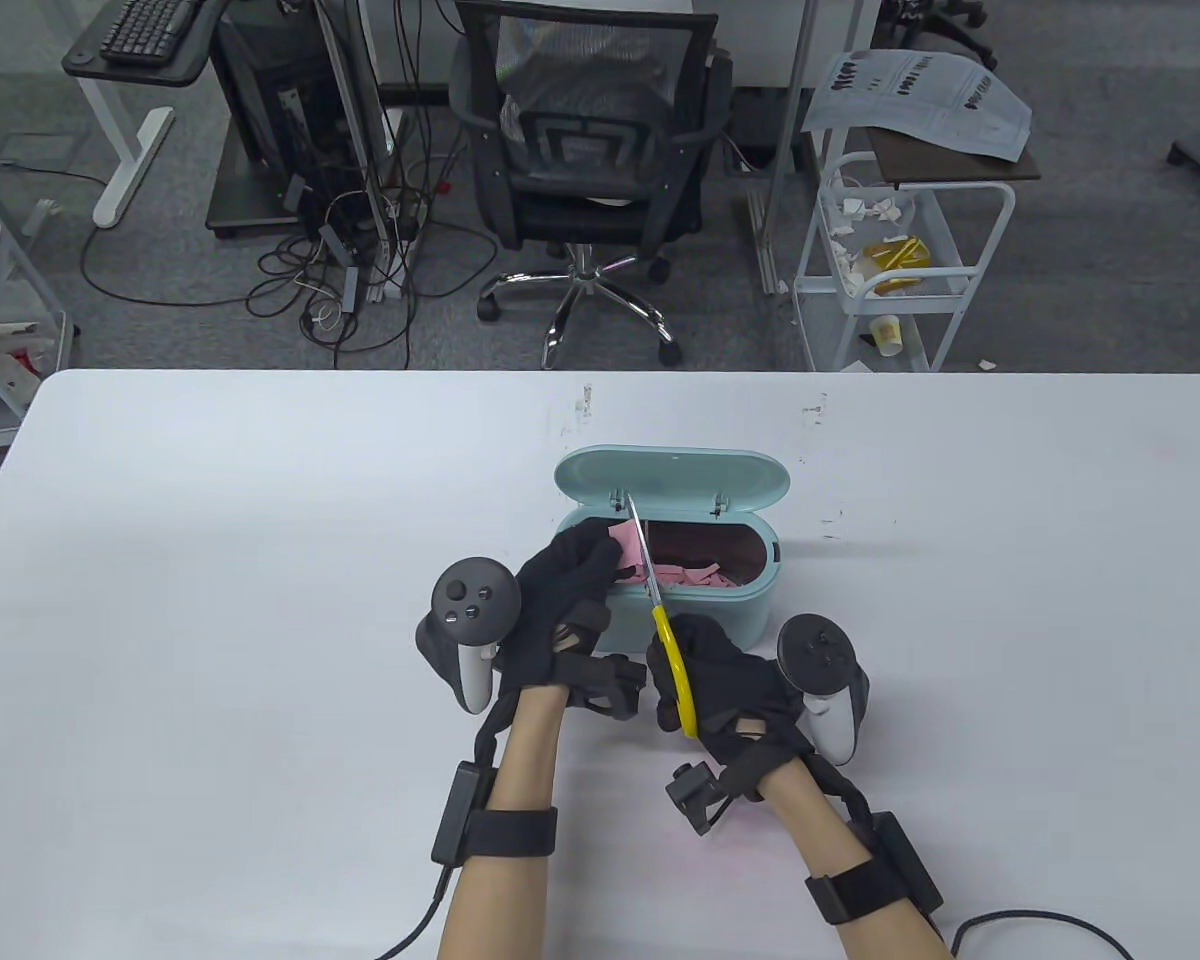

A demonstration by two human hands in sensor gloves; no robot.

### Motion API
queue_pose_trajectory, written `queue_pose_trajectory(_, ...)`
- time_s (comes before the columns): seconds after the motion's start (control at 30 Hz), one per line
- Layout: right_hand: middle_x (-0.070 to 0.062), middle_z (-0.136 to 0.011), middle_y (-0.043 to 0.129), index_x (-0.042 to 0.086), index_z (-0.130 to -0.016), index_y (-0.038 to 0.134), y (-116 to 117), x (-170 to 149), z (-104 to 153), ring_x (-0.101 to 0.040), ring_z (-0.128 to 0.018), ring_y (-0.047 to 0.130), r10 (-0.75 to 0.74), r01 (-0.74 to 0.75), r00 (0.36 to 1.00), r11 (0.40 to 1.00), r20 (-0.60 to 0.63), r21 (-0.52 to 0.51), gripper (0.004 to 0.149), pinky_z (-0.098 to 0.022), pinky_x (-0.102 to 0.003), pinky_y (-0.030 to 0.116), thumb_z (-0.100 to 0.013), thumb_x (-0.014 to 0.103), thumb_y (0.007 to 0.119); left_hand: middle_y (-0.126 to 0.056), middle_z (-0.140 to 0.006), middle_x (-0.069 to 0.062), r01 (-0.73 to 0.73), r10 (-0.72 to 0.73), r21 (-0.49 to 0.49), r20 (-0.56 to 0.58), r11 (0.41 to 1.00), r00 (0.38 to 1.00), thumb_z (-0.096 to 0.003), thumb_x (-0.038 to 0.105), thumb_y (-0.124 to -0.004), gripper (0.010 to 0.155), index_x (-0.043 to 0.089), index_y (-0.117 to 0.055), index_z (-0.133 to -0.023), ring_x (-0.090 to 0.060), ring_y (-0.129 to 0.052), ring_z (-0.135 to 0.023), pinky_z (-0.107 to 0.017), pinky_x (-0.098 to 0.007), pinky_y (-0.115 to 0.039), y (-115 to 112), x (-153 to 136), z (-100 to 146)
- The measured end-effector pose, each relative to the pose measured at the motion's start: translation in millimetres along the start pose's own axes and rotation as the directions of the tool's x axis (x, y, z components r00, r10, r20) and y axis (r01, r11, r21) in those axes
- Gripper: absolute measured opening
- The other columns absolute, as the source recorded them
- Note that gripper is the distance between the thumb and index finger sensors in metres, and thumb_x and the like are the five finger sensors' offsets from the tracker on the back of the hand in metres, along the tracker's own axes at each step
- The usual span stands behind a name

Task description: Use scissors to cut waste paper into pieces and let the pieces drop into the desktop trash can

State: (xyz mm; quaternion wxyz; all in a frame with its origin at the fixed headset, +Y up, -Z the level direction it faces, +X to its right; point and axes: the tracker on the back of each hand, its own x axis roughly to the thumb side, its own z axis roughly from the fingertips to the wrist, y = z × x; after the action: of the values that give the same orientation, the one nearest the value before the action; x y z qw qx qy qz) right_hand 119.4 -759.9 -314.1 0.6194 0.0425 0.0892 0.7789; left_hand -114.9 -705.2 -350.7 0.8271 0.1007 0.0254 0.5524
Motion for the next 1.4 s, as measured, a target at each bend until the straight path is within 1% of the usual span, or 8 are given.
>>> queue_pose_trajectory(0.1, 0.008, -0.056, 0.091, 0.014, -0.087, 0.060, -2.3, -0.3, 1.4, -0.009, -0.022, 0.101, 0.017, -0.017, 1.000, 1.000, 0.022, -0.020, 0.074, -0.049, -0.053, 0.079, -0.035, 0.063, 0.077, -0.111, -0.063, 0.009, -0.017, 0.017, 0.002, -0.010, 1.000, 1.000, -0.0471, 0.044, -0.086, 0.036, 0.029, -0.094, -0.079, -0.014, -0.108, -0.060, -0.074, -0.063, -0.056, -0.2, -0.3, 0.3)
queue_pose_trajectory(0.17, 0.006, -0.061, 0.089, 0.015, -0.089, 0.057, -2.5, -2.7, 2.6, -0.012, -0.027, 0.101, 0.009, -0.009, 1.000, 1.000, 0.028, -0.004, 0.077, -0.051, -0.057, 0.075, -0.035, 0.066, 0.075, -0.111, -0.063, 0.009, -0.031, 0.031, 0.004, -0.018, 1.000, 0.999, -0.0473, 0.044, -0.085, 0.036, 0.029, -0.094, -0.079, -0.014, -0.108, -0.061, -0.074, -0.063, -0.055, -0.2, -0.9, 0.7)
queue_pose_trajectory(0.33, -0.003, -0.085, 0.070, 0.020, -0.100, 0.037, 1.4, -9.8, 5.6, -0.024, -0.061, 0.091, 0.065, -0.065, 0.998, 0.987, 0.003, 0.147, 0.092, -0.060, -0.068, 0.057, -0.035, 0.077, 0.069, -0.111, -0.064, 0.010, -0.070, 0.070, 0.009, -0.034, 0.998, 0.997, -0.0472, 0.046, -0.085, 0.036, 0.031, -0.094, -0.079, -0.014, -0.108, -0.062, -0.073, -0.062, -0.054, 0.3, -2.8, 1.4)
queue_pose_trajectory(0.4, -0.005, -0.090, 0.064, 0.020, -0.101, 0.032, 3.9, -12.3, 6.8, -0.028, -0.067, 0.087, 0.104, -0.102, 0.995, 0.978, -0.005, 0.181, 0.094, -0.062, -0.069, 0.053, -0.036, 0.078, 0.067, -0.111, -0.065, 0.010, -0.083, 0.083, 0.011, -0.038, 0.997, 0.996, -0.0473, 0.046, -0.085, 0.037, 0.031, -0.094, -0.079, -0.014, -0.108, -0.062, -0.074, -0.062, -0.054, 0.5, -3.4, 1.4)
queue_pose_trajectory(0.47, -0.005, -0.091, 0.063, 0.020, -0.101, 0.031, 6.9, -14.4, 7.0, -0.028, -0.069, 0.087, 0.130, -0.126, 0.992, 0.968, -0.002, 0.215, 0.094, -0.062, -0.068, 0.052, -0.036, 0.078, 0.066, -0.111, -0.066, 0.010, -0.085, 0.086, 0.010, -0.041, 0.996, 0.995, -0.0473, 0.047, -0.085, 0.036, 0.032, -0.093, -0.080, -0.014, -0.108, -0.063, -0.074, -0.062, -0.054, 0.3, -3.3, 1.7)
queue_pose_trajectory(0.7, -0.006, -0.087, 0.068, 0.017, -0.101, 0.035, 10.3, -10.2, 4.7, -0.028, -0.063, 0.089, 0.075, -0.073, 0.997, 0.978, -0.004, 0.195, 0.087, -0.060, -0.068, 0.055, -0.039, 0.071, 0.064, -0.110, -0.067, 0.011, -0.049, 0.050, 0.018, -0.033, 0.999, 0.998, -0.0465, 0.048, -0.085, 0.037, 0.034, -0.094, -0.079, -0.013, -0.108, -0.064, -0.073, -0.062, -0.055, -0.2, -2.2, 2.2)
queue_pose_trajectory(1.17, -0.005, -0.085, 0.069, 0.017, -0.100, 0.036, 7.4, -9.9, 7.7, -0.027, -0.060, 0.090, 0.143, -0.144, 0.990, 0.974, 0.015, 0.177, 0.088, -0.059, -0.068, 0.057, -0.039, 0.073, 0.064, -0.110, -0.069, 0.011, -0.082, 0.083, 0.020, -0.050, 0.996, 0.995, -0.0472, 0.049, -0.085, 0.037, 0.035, -0.094, -0.080, -0.013, -0.107, -0.066, -0.073, -0.062, -0.055, -0.5, -3.6, 2.9)
queue_pose_trajectory(1.4, -0.005, -0.086, 0.068, 0.017, -0.100, 0.033, 5.7, -9.9, 2.0, -0.026, -0.061, 0.089, 0.179, -0.181, 0.983, 0.965, 0.025, 0.189, 0.088, -0.059, -0.068, 0.056, -0.039, 0.073, 0.062, -0.110, -0.069, 0.012, -0.040, 0.042, 0.040, -0.047, 0.998, 0.998, -0.0449, 0.051, -0.086, 0.037, 0.036, -0.095, -0.078, -0.013, -0.108, -0.066, -0.071, -0.062, -0.057, -1.6, -1.3, 3.8)
